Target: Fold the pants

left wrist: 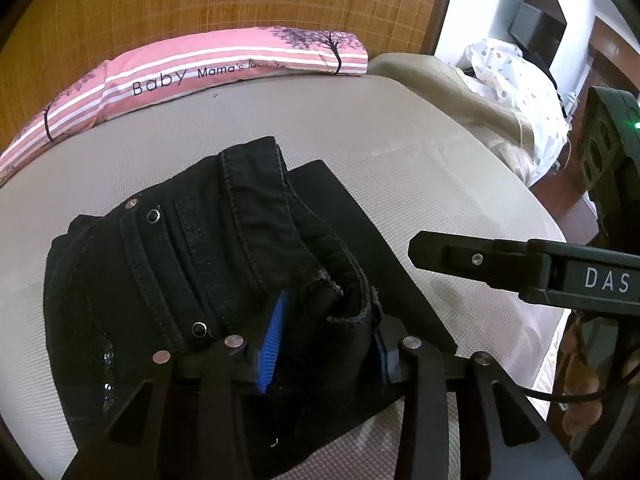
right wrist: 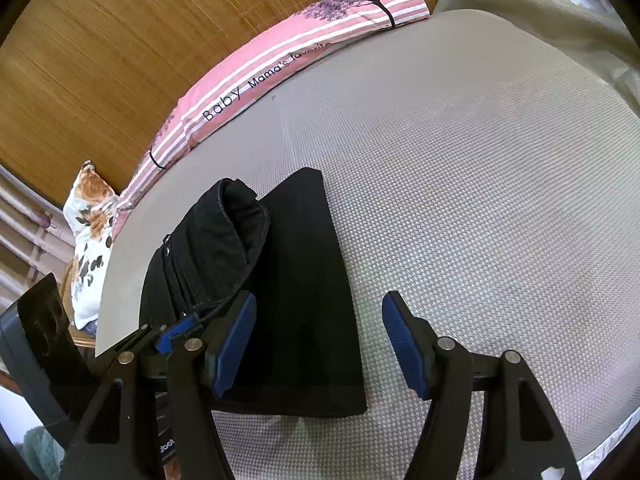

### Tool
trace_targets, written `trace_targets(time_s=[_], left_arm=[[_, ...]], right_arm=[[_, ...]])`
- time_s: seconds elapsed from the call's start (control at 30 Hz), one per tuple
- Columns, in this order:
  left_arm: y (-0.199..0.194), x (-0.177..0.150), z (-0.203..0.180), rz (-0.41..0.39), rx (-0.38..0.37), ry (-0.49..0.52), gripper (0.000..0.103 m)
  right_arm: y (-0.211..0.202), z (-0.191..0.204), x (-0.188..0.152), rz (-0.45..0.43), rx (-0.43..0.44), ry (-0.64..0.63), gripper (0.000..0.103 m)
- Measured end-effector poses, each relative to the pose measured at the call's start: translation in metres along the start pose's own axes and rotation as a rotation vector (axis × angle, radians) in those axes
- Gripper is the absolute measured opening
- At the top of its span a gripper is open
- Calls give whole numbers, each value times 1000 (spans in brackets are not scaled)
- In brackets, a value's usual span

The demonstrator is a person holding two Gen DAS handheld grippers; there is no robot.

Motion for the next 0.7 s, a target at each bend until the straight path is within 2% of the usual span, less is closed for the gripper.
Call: trace_targets(time_s=[0.07,0.17,0.27,0.3,0.43,0.6,0.7], left_arm=[[-3,0,-2,4,-8,-3,44],[-9,0,-13,1,-63,3,49],[-21,1,-26,-15,-76,61,52],[-28,2,-28,-29,-77,79,56],[-57,5,-8,-84,-15,72,60],[-89,0,49,-127,91,-34,61],[-98,-13,84,-118,171,-92,61]], right_arm=[[-1,0,0,-4,-1,-2,63],[-4,1,1,-11,-2,-4,63],[-6,1,3,-18,-5,-3,63],[-8,2,3,-22,-4,-3,63],[-13,8,6,-36,16,-26,63],[-11,31,0,-5,106,-72,63],[-4,43,-9,42,153,-102,55]])
Point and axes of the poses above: each gripper's, at about its wrist camera, not at the fingertips, and y roughly the way its jaws point, z to its left, x to its top, the point moved 9 cm from there along y, roughly the way its jaws point, and after that the axes turned 14 degrees about -x, right-handed, at the moved point
